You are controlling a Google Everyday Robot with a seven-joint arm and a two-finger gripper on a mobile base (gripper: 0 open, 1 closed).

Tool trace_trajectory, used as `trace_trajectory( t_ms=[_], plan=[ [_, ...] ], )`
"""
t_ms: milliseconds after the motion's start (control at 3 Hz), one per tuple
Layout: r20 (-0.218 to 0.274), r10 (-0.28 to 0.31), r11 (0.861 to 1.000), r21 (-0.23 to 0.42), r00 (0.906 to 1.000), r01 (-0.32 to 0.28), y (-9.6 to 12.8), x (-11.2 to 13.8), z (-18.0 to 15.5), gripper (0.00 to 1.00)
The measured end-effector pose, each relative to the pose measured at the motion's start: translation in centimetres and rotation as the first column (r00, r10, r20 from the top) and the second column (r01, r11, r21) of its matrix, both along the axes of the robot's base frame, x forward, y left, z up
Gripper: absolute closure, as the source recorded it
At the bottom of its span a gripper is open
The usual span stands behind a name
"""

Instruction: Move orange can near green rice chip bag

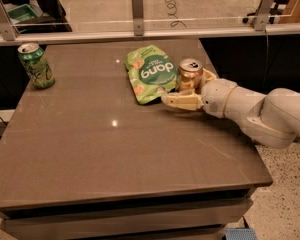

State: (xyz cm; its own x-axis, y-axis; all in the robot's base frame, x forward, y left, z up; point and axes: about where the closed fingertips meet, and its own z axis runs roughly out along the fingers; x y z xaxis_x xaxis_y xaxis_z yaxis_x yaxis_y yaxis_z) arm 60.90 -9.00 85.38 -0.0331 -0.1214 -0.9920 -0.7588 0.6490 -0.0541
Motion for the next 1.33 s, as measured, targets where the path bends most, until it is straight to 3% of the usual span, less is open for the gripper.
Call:
trace_trajectory(
  t_ms=[333, 667, 1333],
  plan=[
    [-0.026, 0.003, 1.000, 0.025, 0.9997, -0.002, 0.3, 0.4, -0.7, 0.00],
    [-0.022, 0.033, 0.999, 0.025, 0.9992, -0.032, -0.1, -0.2, 0.3, 0.00],
    [-0.003, 0.123, 0.991, -0.043, 0.9924, -0.123, -3.5, -6.1, 5.7, 0.00]
  ],
)
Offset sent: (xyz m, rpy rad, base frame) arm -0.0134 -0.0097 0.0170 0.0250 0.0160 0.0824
